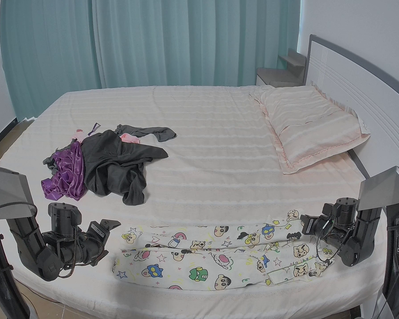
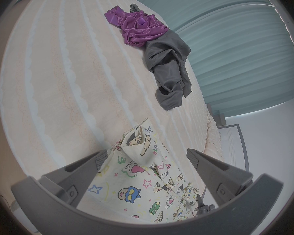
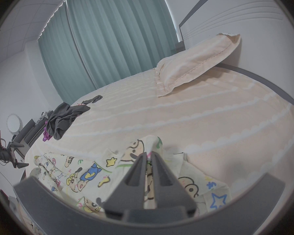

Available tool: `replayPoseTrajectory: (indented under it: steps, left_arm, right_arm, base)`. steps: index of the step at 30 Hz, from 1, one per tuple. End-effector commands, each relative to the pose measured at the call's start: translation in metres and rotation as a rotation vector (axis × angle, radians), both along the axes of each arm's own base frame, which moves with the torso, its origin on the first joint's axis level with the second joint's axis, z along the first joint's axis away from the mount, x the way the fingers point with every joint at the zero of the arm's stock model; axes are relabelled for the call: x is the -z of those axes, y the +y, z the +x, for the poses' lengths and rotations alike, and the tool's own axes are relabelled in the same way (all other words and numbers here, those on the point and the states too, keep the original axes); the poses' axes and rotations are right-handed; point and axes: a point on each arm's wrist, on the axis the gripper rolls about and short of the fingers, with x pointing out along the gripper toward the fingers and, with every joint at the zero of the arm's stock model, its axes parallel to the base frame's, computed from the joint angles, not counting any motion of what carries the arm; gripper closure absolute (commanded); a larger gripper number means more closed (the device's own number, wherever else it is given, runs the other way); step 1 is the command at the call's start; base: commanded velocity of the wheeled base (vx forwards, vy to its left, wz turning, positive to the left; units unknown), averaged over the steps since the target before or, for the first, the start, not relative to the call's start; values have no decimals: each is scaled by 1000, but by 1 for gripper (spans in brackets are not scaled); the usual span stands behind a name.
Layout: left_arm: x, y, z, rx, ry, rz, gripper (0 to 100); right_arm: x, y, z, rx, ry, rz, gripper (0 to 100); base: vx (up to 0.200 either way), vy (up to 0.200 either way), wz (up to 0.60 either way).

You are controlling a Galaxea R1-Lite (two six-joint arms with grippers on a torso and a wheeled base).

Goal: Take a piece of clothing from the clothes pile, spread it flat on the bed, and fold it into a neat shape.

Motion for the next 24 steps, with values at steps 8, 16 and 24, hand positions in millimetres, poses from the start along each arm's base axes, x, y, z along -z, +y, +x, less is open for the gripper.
replayPoseTrajectory:
  steps: [8,16,24]
  left_arm:
    - [1,-2,0,5,2,1,0]
    - [2,-2,0,6,7,6,0]
    - [2,-2,0,6,7,6,0]
  right_arm:
    - [1,-18,3,98,-1,-7,0]
    - [-15,-28,-21,202,48,92,0]
    - [-13,-13,-44,145,147,199,0]
  base:
    - [0,0,0]
    - [0,0,0]
    - [0,0,0]
